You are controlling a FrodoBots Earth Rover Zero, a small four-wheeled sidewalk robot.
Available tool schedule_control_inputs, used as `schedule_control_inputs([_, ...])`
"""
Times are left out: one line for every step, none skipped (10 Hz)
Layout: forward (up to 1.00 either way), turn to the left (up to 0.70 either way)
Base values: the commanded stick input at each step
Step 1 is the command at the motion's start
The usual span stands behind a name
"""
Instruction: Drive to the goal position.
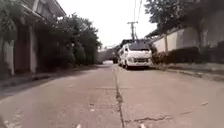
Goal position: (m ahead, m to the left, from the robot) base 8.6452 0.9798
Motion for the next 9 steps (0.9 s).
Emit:
schedule_control_inputs([0.85, 0.00])
schedule_control_inputs([0.85, 0.00])
schedule_control_inputs([0.85, 0.00])
schedule_control_inputs([0.85, 0.00])
schedule_control_inputs([0.85, 0.00])
schedule_control_inputs([0.85, 0.00])
schedule_control_inputs([0.85, 0.00])
schedule_control_inputs([0.85, 0.00])
schedule_control_inputs([0.85, 0.00])
